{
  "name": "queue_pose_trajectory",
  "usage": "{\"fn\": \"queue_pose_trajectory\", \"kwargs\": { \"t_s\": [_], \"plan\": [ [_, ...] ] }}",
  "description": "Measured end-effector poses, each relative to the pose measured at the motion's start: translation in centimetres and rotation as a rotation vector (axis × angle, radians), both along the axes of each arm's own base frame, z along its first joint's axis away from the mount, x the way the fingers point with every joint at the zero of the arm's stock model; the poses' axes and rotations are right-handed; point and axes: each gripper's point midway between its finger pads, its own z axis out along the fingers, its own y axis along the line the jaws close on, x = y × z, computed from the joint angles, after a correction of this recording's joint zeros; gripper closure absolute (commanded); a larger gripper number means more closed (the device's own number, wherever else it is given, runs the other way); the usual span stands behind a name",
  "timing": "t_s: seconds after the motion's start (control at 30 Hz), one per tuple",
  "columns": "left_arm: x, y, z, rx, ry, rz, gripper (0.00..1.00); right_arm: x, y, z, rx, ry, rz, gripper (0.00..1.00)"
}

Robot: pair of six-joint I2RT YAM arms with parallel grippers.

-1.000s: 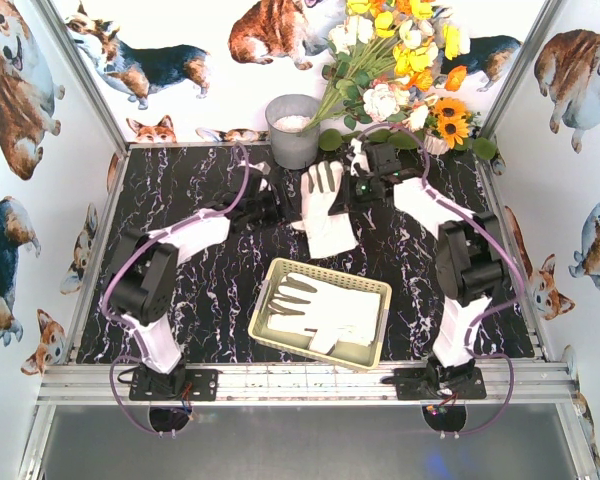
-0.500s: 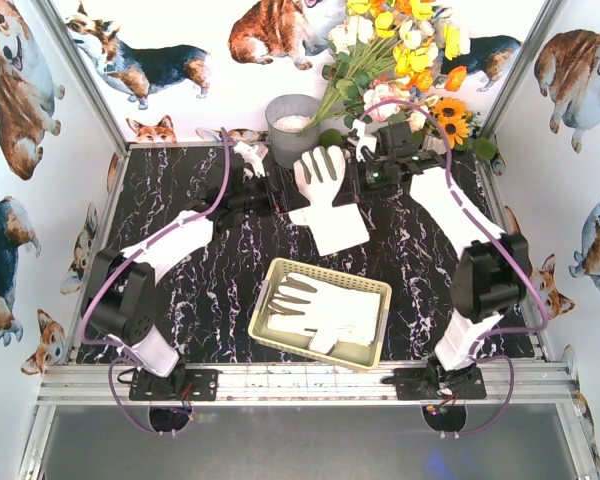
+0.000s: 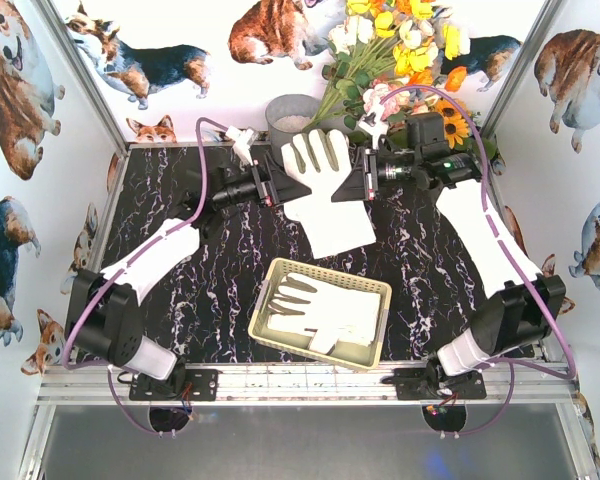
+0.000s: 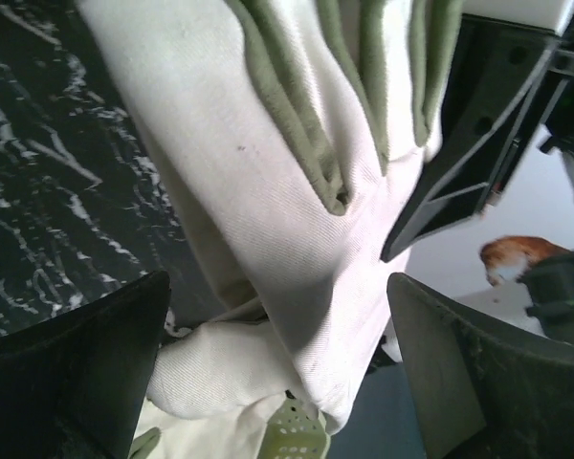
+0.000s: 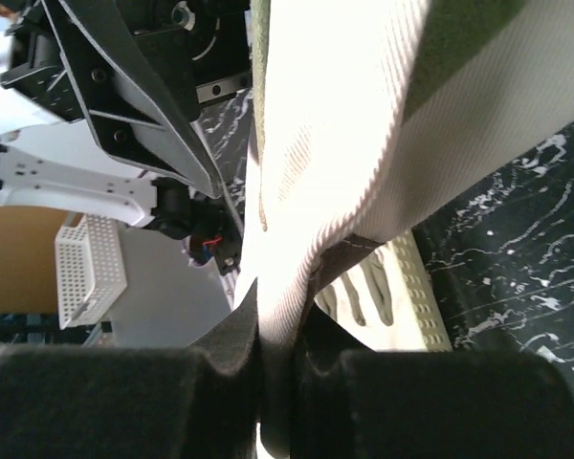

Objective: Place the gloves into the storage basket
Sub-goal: Place the glove in the bin.

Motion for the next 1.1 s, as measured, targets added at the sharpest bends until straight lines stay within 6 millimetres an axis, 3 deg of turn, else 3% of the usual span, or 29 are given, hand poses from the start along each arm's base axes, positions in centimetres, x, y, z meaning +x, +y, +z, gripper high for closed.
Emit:
{"fn": "queue_pose_trajectory", "kwargs": {
  "t_s": [0.47, 0.7, 0.87, 1.0, 1.1],
  "plan": [
    [-3.5, -0.4, 4.5, -0.123, -0.029, -0.158, 0.19, -2.7, 1.0, 3.8, 0.172, 0.070, 0.140, 1.00],
    [-4.3, -0.2, 5.5, -0.132, -0.047, -0.170, 0.54, -3.0, 1.2, 4.7, 0.203, 0.078, 0.162, 1.00],
    [-4.7, 0.0, 6.0, -0.139, -0.041, -0.179, 0.86, -3.1, 1.1, 4.4, 0.191, 0.078, 0.160, 1.00],
    [-5.1, 0.1, 6.0, -0.147, -0.038, -0.156, 1.00, -2.8, 0.5, 3.3, 0.114, 0.068, 0.118, 1.00],
    [-5.6, -0.3, 5.0, -0.115, -0.008, -0.113, 1.00, -2.5, 0.1, 2.0, 0.006, 0.043, 0.090, 1.00]
  ]
}}
